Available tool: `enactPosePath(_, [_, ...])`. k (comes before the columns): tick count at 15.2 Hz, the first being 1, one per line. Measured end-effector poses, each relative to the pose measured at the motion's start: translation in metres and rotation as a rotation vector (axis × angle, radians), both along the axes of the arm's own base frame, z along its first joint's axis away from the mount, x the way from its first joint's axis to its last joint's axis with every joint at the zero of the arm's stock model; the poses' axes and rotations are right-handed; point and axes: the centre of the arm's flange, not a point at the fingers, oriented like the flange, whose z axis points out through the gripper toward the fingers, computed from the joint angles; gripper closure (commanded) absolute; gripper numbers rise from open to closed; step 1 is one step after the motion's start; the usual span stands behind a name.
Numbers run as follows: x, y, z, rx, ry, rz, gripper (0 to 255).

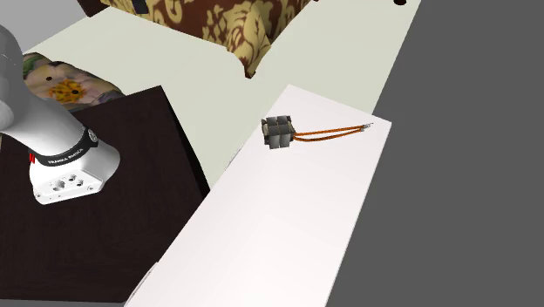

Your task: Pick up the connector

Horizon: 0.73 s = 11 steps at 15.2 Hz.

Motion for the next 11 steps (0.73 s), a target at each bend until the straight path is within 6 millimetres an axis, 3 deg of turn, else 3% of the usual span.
enactPosePath(4, [0.016, -0.018, -0.011, -0.005, 0.0, -0.012, 0])
enactPosePath(11, [0.069, -0.082, -0.041, -0.022, 0.0, -0.052, 0])
